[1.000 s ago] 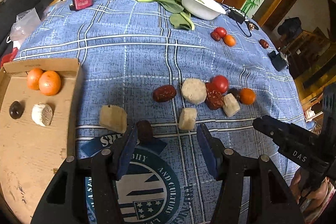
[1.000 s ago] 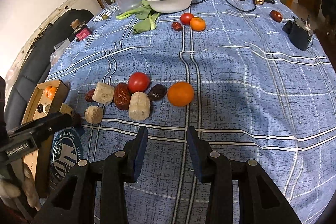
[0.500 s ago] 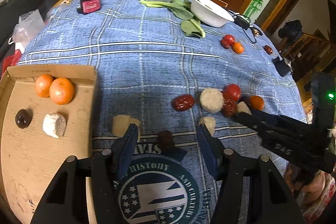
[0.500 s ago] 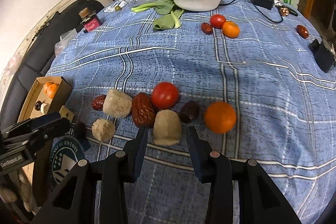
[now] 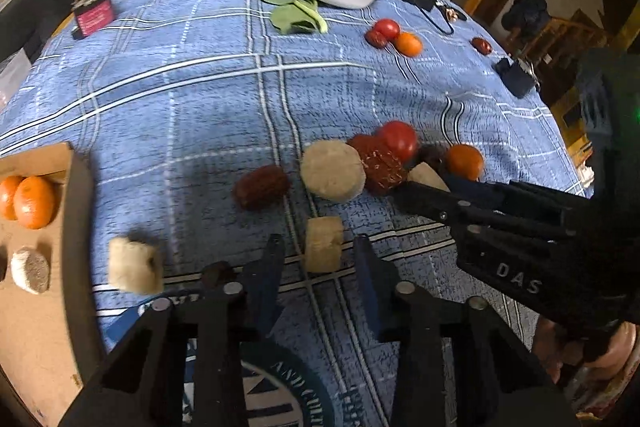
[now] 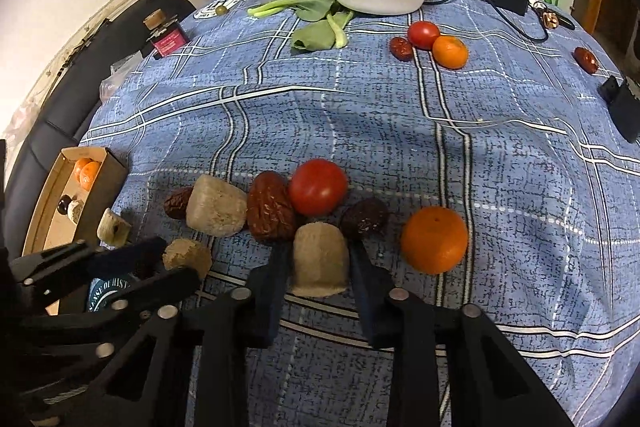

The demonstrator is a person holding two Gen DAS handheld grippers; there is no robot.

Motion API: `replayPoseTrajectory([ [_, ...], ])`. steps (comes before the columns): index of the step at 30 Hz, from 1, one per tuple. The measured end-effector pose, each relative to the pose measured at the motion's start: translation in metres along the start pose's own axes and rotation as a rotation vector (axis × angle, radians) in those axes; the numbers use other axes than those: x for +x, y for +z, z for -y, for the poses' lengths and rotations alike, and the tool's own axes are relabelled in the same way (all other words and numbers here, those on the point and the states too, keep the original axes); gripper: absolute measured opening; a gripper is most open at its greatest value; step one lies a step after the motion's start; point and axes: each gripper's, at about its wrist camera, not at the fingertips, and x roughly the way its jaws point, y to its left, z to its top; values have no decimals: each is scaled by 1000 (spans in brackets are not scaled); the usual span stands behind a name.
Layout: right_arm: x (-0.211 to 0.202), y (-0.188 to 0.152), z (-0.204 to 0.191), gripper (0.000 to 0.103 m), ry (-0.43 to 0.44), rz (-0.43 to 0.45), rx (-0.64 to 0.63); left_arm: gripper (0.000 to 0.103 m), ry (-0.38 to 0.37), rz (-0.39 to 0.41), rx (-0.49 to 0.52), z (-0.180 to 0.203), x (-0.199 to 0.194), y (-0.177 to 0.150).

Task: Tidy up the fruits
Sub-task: 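Grasp a beige cube with the left tool while the right grasps a round beige piece, then carry both beige pieces into the cardboard box and open both tools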

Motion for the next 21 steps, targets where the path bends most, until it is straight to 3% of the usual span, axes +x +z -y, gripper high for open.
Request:
replayPoseTrajectory([
  [5,-2,-2,0,31,4,-2,4,17,11,1,-1,4,5,0],
  [12,-15,-6,-4,31,11,10,3,16,10,30,-26,2,-15,-4],
  [21,-46,-5,-37,31,81,52,-30,17,37,112,-127,-30,-83,-25],
])
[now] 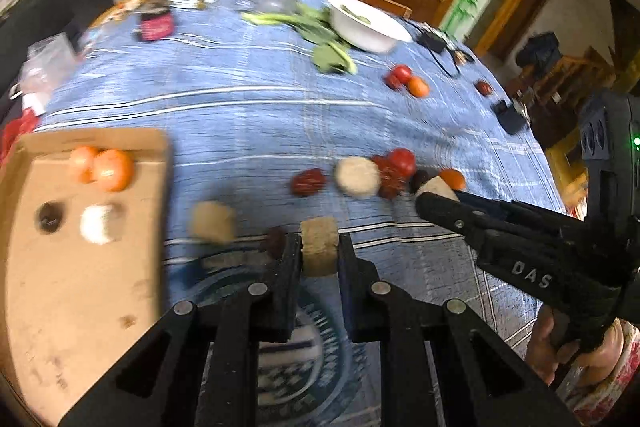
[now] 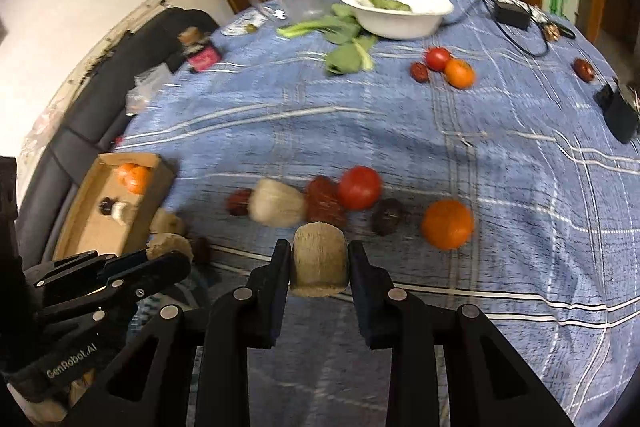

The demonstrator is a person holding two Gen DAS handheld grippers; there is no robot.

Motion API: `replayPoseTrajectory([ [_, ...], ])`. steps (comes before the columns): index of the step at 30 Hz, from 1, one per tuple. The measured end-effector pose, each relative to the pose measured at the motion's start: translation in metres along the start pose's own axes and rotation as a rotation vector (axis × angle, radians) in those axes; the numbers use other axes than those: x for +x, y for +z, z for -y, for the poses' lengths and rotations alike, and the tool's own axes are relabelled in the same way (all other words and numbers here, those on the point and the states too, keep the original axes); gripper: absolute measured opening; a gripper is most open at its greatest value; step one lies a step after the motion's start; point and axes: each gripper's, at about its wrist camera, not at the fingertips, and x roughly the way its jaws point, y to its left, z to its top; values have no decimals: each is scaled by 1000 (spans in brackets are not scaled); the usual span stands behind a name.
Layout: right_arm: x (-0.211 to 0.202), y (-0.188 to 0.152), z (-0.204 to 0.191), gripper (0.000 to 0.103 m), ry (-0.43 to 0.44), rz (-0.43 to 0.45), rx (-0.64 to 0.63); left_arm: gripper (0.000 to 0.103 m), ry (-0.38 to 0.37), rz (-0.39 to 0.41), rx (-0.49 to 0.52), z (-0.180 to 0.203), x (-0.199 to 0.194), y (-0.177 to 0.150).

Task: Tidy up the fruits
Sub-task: 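Carry both beige pieces into the cardboard box and open both tools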

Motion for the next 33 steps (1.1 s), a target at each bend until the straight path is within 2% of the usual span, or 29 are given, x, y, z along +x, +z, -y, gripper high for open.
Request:
replayPoseTrajectory([
  [8,-2,17,-93,32,127,3,-158,17,158,44,-133,-91,-46,-9],
  [13,28,22,-158,32,200,-61,-228,17,246,22,-188,-150,-48,-9],
  [17,56,13,-200,32,203,-104,-307,17,262,-3,-211,-182,-43,-10],
  [20,82,2,-222,32,183,-143,-343,17,254,-24,-209,-188,-34,-11],
  [24,102,-8,-230,32,150,-168,-360,17,243,-45,-185,-188,-23,-13],
  [31,116,-11,-228,32,110,-175,-366,18,233,-56,-169,-186,-18,-15],
  [33,116,-12,-228,32,111,-175,-363,22,237,-60,-178,-187,-19,-15],
])
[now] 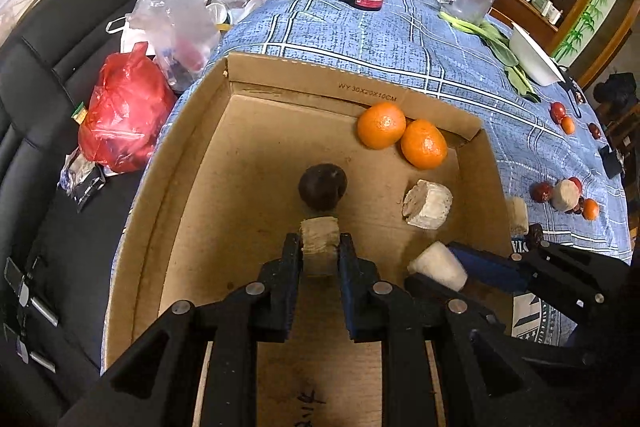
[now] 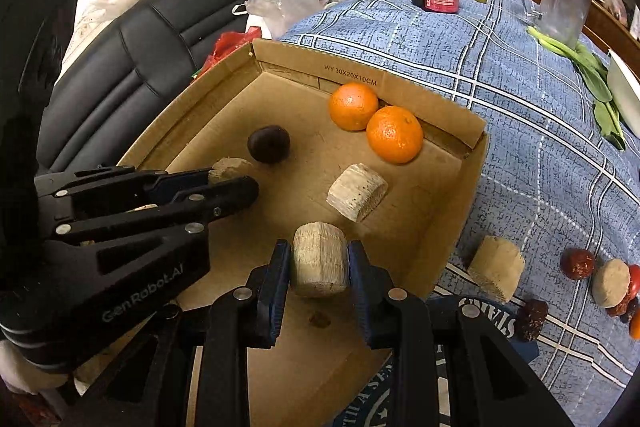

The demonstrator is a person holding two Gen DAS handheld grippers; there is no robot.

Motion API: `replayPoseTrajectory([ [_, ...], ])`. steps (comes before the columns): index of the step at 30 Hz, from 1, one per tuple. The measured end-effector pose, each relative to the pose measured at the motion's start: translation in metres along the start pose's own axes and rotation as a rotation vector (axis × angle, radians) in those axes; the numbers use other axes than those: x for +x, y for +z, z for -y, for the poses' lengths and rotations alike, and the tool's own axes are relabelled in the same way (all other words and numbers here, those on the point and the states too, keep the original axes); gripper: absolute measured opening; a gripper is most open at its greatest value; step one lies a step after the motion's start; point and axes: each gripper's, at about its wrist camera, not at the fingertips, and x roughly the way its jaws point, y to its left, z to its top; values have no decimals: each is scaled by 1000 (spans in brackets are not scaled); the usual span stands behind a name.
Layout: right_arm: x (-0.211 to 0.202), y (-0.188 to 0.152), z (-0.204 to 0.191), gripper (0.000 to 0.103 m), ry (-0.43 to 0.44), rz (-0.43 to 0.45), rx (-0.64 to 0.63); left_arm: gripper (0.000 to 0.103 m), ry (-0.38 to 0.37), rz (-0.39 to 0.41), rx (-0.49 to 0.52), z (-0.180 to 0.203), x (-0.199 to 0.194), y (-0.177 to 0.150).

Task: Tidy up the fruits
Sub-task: 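Carry both beige pieces into the cardboard box and open both tools, then grasp a round beige piece with the left tool while the right grasps an orange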

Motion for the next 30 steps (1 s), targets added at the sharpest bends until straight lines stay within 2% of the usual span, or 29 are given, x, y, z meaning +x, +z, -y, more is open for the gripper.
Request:
replayPoseTrajectory([
  [4,-15,-1,-3,33,8,31,-9,41,4,31,-29,-4,-13,0],
  [11,-68,-19,14,35,18,121,23,44,14,95,-117,-4,-49,-3],
  [13,-82,-31,30,41,24,142,71,48,20,120,-110,10,-61,-7],
  [18,-103,-73,93,41,-5,143,219,50,0,133,-49,58,-71,-13],
  [23,-118,-117,165,40,-49,147,413,50,-50,82,39,112,-53,-15],
  [30,-139,-155,220,40,-111,158,545,50,-129,25,185,188,-17,-14],
])
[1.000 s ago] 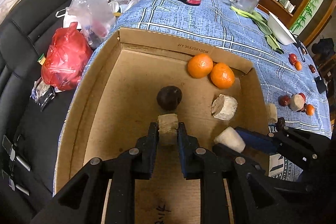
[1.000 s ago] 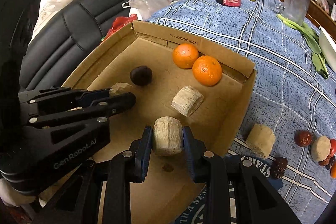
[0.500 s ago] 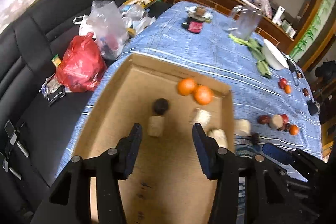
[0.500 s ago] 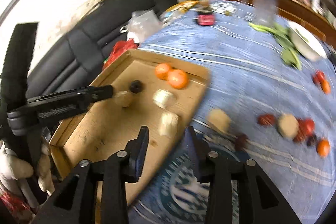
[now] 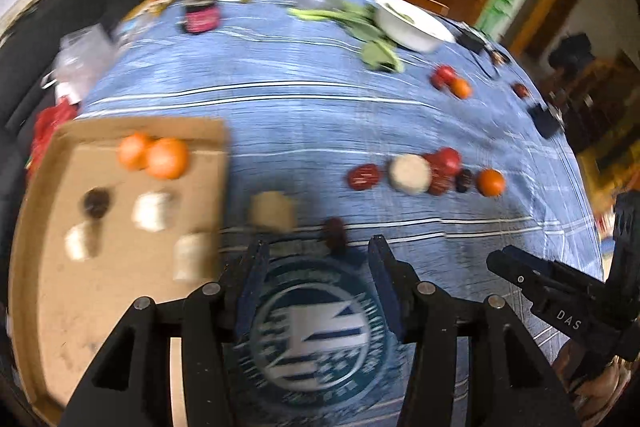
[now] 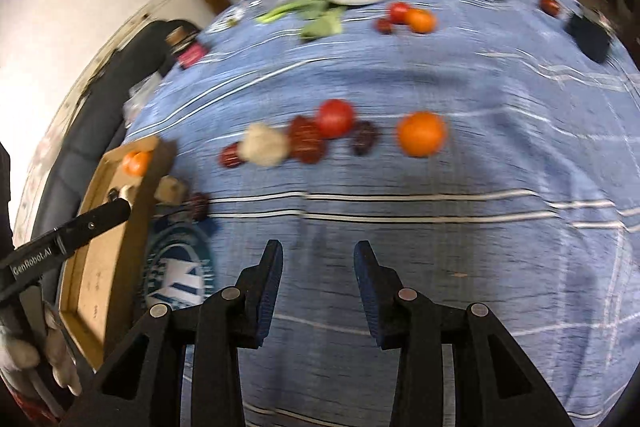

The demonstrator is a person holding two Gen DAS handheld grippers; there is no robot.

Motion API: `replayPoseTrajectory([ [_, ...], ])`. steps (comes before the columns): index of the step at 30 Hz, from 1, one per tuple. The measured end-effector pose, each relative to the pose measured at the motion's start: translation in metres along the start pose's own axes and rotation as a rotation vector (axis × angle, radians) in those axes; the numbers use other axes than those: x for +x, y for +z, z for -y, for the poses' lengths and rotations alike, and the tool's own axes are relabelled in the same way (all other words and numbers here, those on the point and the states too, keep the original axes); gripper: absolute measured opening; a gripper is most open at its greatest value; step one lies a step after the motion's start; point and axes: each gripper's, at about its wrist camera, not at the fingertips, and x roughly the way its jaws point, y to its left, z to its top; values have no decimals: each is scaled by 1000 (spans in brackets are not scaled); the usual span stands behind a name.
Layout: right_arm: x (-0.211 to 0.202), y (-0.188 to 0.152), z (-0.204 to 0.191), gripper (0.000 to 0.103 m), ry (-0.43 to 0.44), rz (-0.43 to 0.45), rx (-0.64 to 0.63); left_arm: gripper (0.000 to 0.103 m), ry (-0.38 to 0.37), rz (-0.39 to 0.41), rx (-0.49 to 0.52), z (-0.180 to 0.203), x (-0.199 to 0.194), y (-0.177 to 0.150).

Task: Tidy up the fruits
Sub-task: 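Grasp a round beige piece with the left tool while the right grasps an orange, then carry the beige piece and the orange over the cardboard box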

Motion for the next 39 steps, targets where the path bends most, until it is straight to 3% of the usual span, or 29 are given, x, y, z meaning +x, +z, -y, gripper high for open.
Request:
replayPoseTrajectory([
  [7,1,15,32,40,-52,17,31,50,-60,-14,76,37,31,19],
  [14,11,40,46,40,-91,42,42,50,-75,0,177,64,55,40],
  [27,42,64,28,40,-121,23,-59,50,-151,-75,227,71,88,45],
  [29,44,65,25,40,-126,22,-70,46,-158,-77,219,70,88,43],
  [31,45,66,24,39,-126,21,-70,32,-153,-70,213,70,86,42],
  [39,40,64,21,34,-92,7,-58,32,-150,-65,183,68,76,37],
])
